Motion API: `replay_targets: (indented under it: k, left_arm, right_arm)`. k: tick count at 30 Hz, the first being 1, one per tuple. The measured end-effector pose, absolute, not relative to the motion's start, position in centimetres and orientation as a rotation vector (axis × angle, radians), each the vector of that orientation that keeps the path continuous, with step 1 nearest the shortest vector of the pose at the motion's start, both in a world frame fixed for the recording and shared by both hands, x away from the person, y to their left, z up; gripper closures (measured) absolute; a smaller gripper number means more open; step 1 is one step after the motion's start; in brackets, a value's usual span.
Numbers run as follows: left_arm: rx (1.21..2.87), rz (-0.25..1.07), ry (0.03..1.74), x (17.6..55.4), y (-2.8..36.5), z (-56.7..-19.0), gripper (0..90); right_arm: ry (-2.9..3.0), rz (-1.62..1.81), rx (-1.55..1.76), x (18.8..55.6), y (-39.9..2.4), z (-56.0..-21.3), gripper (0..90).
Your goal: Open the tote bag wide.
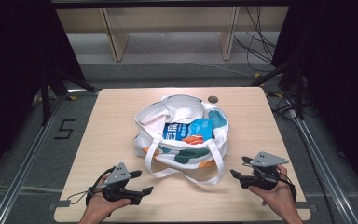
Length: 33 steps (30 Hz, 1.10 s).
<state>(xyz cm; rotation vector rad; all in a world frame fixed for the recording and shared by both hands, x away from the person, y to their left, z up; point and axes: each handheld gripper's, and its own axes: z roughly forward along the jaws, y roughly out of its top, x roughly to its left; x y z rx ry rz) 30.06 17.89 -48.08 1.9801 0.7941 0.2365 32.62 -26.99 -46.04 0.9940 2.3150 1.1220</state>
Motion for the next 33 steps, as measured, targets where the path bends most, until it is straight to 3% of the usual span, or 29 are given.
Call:
replay_targets:
  k: [22, 33]
  left_arm:
    - [1.996, 0.266, 0.802, 28.1, 18.2, -49.1, 23.8]
    - [2.019, 0.274, 0.797, 28.2, 18.2, -49.3, 23.5]
  right_arm:
    - [2.377, 1.152, 0.996, 28.7, -27.3, -47.8, 31.8]
    - [2.379, 1.135, 0.943, 28.7, -27.5, -48.0, 31.7]
